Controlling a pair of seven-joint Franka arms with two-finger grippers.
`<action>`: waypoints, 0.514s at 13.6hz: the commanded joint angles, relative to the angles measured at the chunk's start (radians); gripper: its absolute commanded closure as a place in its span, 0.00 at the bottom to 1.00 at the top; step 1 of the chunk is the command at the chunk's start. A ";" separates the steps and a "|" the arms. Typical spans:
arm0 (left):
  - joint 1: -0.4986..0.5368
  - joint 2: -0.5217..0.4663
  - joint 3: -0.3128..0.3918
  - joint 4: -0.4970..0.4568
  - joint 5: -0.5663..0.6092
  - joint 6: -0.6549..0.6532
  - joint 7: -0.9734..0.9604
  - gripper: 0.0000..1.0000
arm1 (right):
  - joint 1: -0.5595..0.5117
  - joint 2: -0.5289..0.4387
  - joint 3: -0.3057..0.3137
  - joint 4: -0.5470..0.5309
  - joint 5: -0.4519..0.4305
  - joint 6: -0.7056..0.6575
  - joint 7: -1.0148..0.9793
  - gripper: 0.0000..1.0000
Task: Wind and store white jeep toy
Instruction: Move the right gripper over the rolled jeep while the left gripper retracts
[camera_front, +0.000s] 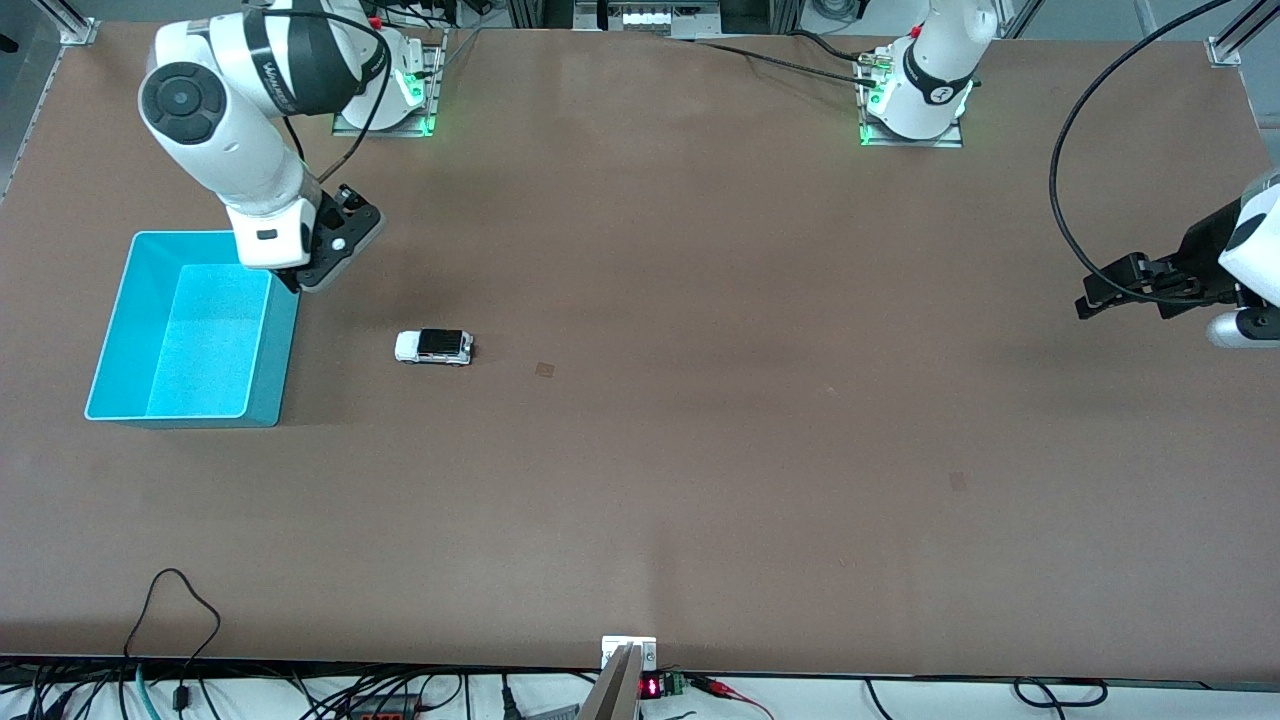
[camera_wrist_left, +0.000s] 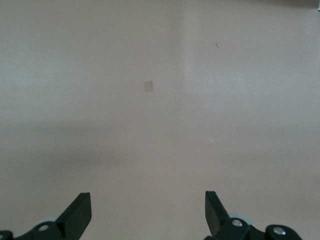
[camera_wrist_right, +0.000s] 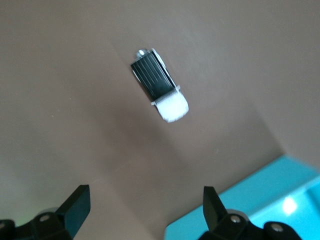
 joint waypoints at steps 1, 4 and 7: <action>-0.012 -0.019 0.013 -0.005 0.023 -0.007 0.002 0.00 | -0.028 0.035 0.028 -0.043 -0.009 0.092 -0.187 0.00; -0.012 -0.019 0.013 -0.003 0.023 -0.007 -0.001 0.00 | -0.037 0.078 0.064 -0.092 -0.009 0.164 -0.295 0.00; -0.014 -0.021 0.008 -0.003 0.022 -0.017 -0.006 0.00 | -0.038 0.135 0.084 -0.130 -0.011 0.272 -0.306 0.00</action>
